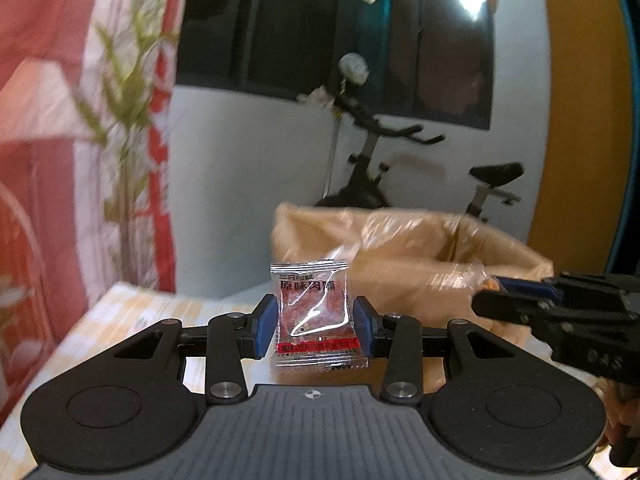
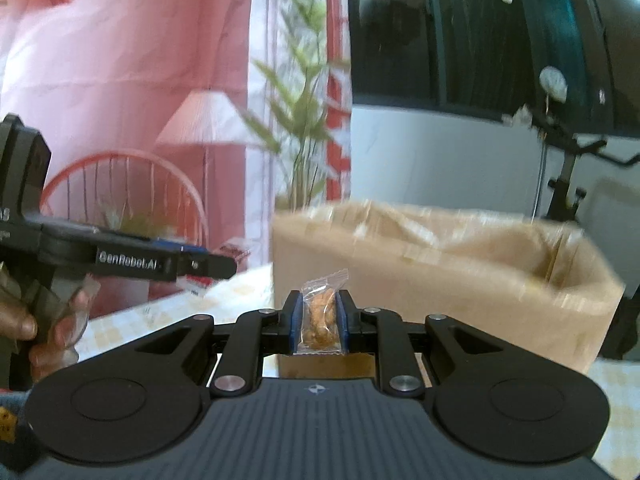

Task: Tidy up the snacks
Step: 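Lift both packets and carry them over the lined box, then open both tools to drop the packets into the box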

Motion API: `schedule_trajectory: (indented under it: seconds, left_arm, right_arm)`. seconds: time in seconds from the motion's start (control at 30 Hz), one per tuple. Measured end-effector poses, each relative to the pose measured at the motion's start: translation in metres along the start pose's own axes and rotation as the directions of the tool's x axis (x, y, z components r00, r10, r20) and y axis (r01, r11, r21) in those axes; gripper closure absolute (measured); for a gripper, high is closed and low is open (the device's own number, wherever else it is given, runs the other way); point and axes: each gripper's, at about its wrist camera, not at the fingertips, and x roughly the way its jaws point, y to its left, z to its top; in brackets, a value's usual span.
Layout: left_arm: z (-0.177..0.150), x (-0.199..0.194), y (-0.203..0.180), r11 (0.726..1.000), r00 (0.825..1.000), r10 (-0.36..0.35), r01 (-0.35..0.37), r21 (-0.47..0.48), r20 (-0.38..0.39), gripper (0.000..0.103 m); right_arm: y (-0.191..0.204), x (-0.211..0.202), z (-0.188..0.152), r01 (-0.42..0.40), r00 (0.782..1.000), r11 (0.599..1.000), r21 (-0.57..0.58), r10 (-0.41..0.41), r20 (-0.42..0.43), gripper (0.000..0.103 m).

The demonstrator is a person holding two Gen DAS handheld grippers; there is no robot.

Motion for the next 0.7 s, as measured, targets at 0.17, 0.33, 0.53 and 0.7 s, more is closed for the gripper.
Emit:
schedule_trajectory:
  seconds: [0.17,0.33,0.53,0.7]
  left_arm:
    - [0.033,0.027,-0.018,0.997,0.997,-0.076,0.076,0.004,0.026,0.059]
    - [0.053,0.071,-0.042,0.992,0.993,-0.118,0.117,0.050,0.019,0.058]
    - [0.056,0.126,-0.056,0.988,0.987,-0.151,0.153,0.037,-0.050,0.057]
    - [0.048,0.145,-0.057,0.990,0.987,-0.135,0.138,0.035,-0.092,0.044]
  right_arm:
    - [-0.029,0.005,0.031,0.098,0.995,0.995,0.005,-0.098,0.035,0.083]
    - [-0.072,0.027,0.048,0.224,0.974,0.972,0.071,-0.222,-0.037,0.083]
    - [-0.108,0.047,0.044,0.265,0.958,0.958,0.112,-0.249,-0.142,0.083]
    - [-0.117,0.048,0.036,0.280,0.946,0.956,0.087,-0.260,-0.193,0.074]
